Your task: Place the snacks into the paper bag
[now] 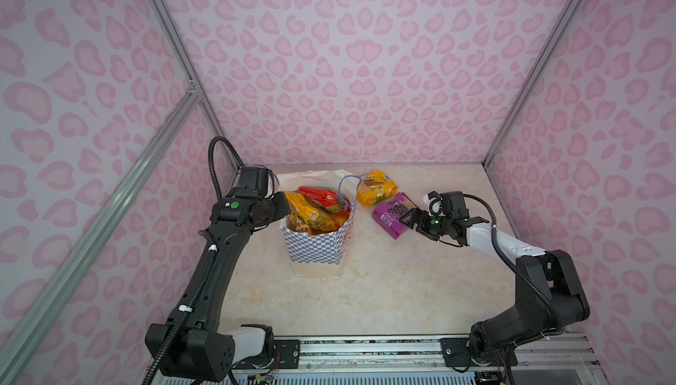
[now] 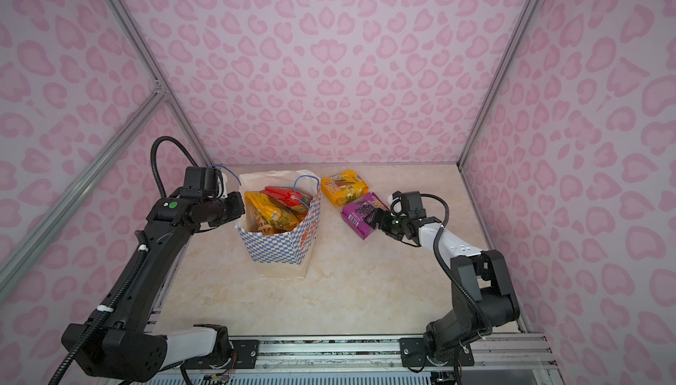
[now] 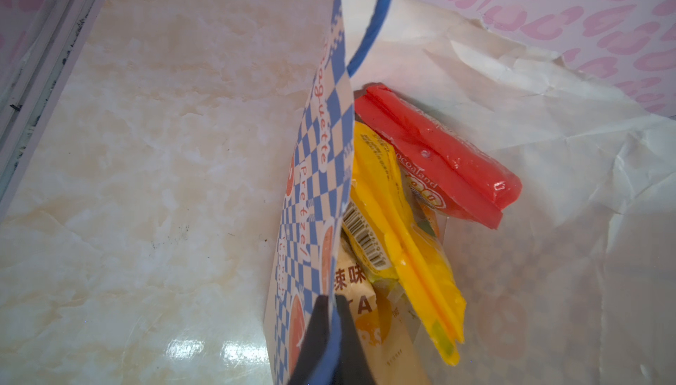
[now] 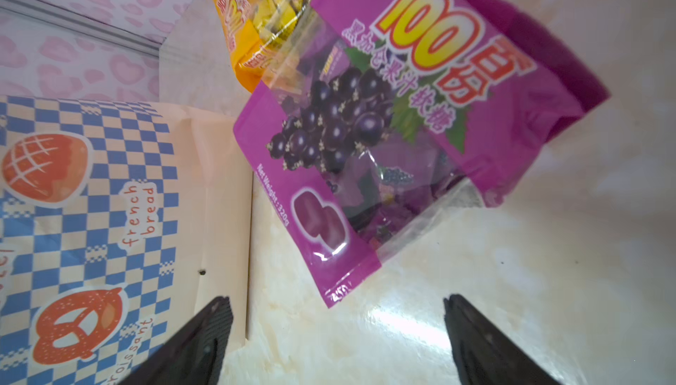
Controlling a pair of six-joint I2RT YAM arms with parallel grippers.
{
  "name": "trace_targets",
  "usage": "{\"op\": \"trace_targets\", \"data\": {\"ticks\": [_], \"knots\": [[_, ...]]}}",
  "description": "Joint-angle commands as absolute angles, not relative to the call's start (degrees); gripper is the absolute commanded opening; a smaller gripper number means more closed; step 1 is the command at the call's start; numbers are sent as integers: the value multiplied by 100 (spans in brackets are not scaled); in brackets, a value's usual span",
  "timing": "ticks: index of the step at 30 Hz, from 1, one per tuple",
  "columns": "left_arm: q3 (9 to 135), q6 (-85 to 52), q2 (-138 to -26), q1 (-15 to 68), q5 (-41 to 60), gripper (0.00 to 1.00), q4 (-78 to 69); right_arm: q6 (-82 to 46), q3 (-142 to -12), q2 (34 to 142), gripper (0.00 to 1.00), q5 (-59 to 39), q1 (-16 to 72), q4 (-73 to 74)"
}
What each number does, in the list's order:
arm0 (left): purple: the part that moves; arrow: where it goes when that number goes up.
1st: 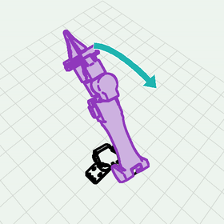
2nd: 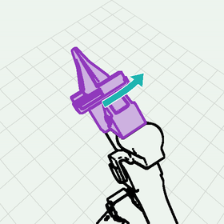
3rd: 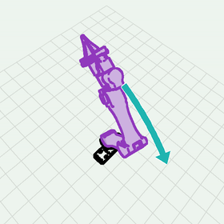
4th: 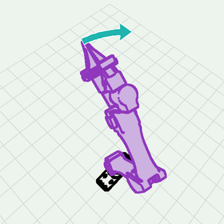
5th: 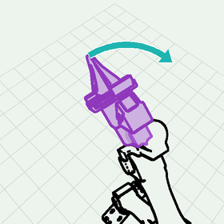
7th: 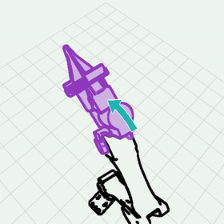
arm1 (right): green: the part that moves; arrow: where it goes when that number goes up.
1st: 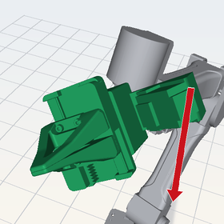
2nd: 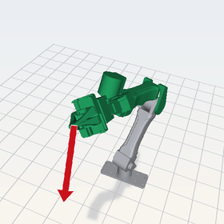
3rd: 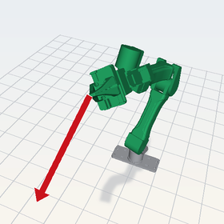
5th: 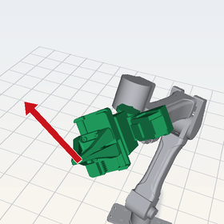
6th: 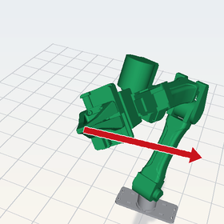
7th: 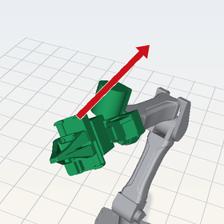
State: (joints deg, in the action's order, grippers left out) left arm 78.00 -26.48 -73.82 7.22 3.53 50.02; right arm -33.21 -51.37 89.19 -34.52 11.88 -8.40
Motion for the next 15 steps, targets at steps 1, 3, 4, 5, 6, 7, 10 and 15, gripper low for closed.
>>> {"op": "trace_targets", "data": {"ticks": [1, 3, 4, 5, 6, 7, 10, 15], "knots": [[7805, -2646, -7413, 721, 422, 4, 4774, -3342, -5030, 9030, 93, -3719, 1457, -644], [7811, -2646, -7416, 721, 422, 4, 4789, -3648, -4876, 9057, 92, -3857, 1565, -217], [7807, -2640, -7405, 721, 408, 4, 4794, -3768, -4772, 9030, 92, -3865, 1605, 5], [7805, -2637, -7403, 721, 398, 4, 4792, -3803, -4707, 9019, 92, -3816, 1624, 128], [7805, -2641, -7395, 721, 399, 4, 4795, -3768, -4719, 9003, 92, -3666, 1621, 65], [7813, -2637, -7399, 714, 410, 4, 4795, -3688, -4759, 8995, 92, -3431, 1571, -111], [7813, -2637, -7383, 721, 400, 4, 4803, -3784, -4749, 8904, 93, -3190, 1233, -155], [7805, -2654, -7376, 720, 414, 4, 4792, -4024, -4710, 8949, 92, -3305, 578, 352]]}}
